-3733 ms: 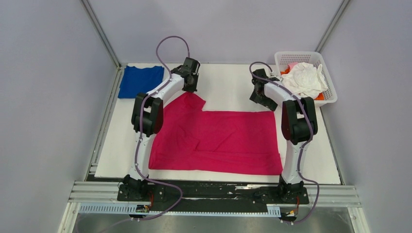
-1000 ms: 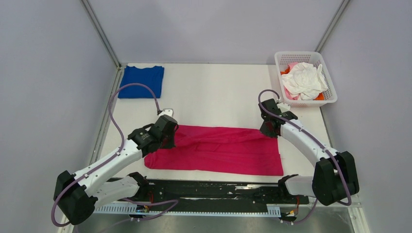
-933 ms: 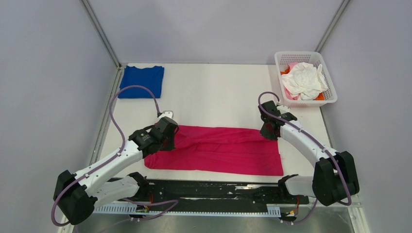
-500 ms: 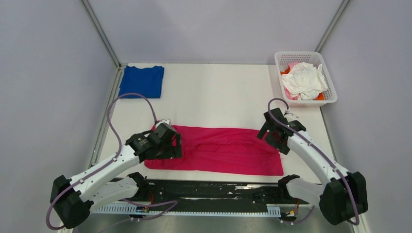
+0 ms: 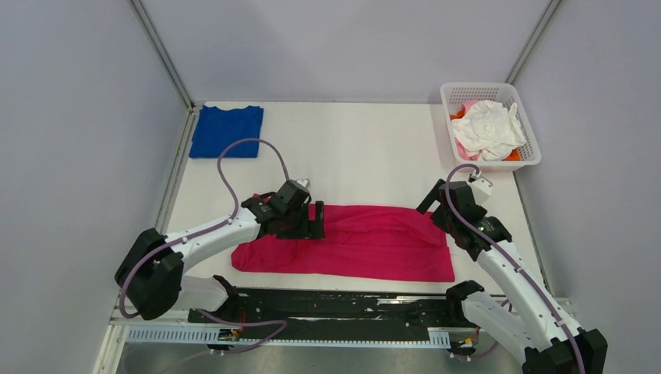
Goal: Fold and stack the t-shirts
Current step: Rotate the tshirt 90 degrees
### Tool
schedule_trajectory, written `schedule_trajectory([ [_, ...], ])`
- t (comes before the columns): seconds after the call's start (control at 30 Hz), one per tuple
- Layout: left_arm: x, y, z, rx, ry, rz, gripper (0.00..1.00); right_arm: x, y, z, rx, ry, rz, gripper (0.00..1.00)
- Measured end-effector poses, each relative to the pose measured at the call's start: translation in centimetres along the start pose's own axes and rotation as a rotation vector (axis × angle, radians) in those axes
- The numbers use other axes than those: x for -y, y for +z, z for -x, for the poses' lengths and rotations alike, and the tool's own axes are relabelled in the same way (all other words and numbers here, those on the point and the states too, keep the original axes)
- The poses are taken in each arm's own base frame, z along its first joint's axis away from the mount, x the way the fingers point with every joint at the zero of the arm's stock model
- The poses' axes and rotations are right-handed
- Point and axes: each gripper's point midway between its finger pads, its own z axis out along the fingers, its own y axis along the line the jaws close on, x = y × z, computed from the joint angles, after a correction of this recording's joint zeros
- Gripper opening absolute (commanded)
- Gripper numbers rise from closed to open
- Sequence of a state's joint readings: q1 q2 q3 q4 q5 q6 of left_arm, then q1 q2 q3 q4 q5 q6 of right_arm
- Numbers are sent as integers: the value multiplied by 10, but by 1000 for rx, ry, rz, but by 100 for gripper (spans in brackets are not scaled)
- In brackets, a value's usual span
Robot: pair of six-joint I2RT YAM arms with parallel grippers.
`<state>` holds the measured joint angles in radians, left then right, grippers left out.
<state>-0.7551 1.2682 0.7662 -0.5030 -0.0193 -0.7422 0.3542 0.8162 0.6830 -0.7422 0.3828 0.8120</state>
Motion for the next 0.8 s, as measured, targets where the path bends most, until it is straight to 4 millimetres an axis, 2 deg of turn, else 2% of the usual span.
schedule_trajectory([
  [0.17,17,19,-13,-84,14,-83,100,0,8,-4,-14,-23,-16,100],
  [0.33,28,21,-20,-101,27,-152,100,1,15,-8,-31,-48,-33,100],
  [0.57,47,15,-43,-160,115,-229,100,2,19,-9,-37,-59,-43,100],
  [0.67,42,15,-48,-174,126,-203,100,0,20,-9,-36,-69,-36,100],
  [0.8,24,10,-44,-138,117,-112,100,-8,22,-12,-59,-91,6,100],
])
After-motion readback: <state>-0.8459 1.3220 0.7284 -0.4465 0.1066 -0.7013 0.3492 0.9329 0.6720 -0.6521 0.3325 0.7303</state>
